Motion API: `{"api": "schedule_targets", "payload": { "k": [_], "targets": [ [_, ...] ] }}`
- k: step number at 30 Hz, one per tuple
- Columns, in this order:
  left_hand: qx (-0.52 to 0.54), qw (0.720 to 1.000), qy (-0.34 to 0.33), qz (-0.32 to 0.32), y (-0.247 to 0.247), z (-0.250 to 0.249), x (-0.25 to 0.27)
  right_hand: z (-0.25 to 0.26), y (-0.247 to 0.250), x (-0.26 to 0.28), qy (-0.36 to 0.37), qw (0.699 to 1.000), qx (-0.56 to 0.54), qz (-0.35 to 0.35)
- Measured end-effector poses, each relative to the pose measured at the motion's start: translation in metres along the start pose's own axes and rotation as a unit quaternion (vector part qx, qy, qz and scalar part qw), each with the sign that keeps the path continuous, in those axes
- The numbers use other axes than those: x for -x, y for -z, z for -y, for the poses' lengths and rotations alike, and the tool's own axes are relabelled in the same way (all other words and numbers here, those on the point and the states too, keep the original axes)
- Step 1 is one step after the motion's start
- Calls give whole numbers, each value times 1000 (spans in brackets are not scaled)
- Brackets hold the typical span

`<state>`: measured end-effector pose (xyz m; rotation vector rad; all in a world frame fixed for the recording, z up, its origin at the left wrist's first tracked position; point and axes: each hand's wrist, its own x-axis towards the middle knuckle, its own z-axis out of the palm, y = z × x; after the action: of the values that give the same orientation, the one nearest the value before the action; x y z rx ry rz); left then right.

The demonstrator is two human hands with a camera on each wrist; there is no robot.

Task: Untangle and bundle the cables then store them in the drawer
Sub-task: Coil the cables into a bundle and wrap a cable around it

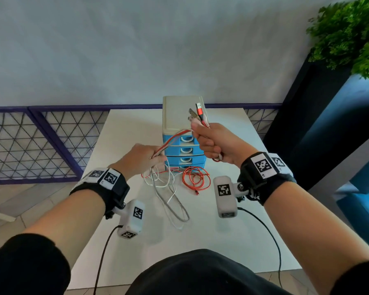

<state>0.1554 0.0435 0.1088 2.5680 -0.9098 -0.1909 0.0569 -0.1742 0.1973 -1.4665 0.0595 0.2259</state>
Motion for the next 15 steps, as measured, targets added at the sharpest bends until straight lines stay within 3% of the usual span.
{"api": "schedule_targets", "payload": {
  "k": [2,4,8,10,12,15],
  "targets": [
    [-128,990,36,39,3,19,4,6,3,2,19,1000,-18,-5],
    [-135,984,91,80,5,35,9,10,7,4,29,1000,7,-6],
    [-117,983,106,99,13,35,7,3,9,6,21,997,71,-22],
    [-15,989,90,117,20,21,7,-3,11,6,5,995,94,-24],
    [164,979,52,110,26,0,8,-9,13,7,-16,996,87,-13],
    [376,919,21,115,28,-42,4,-14,7,9,-37,997,66,20]
  ]
}}
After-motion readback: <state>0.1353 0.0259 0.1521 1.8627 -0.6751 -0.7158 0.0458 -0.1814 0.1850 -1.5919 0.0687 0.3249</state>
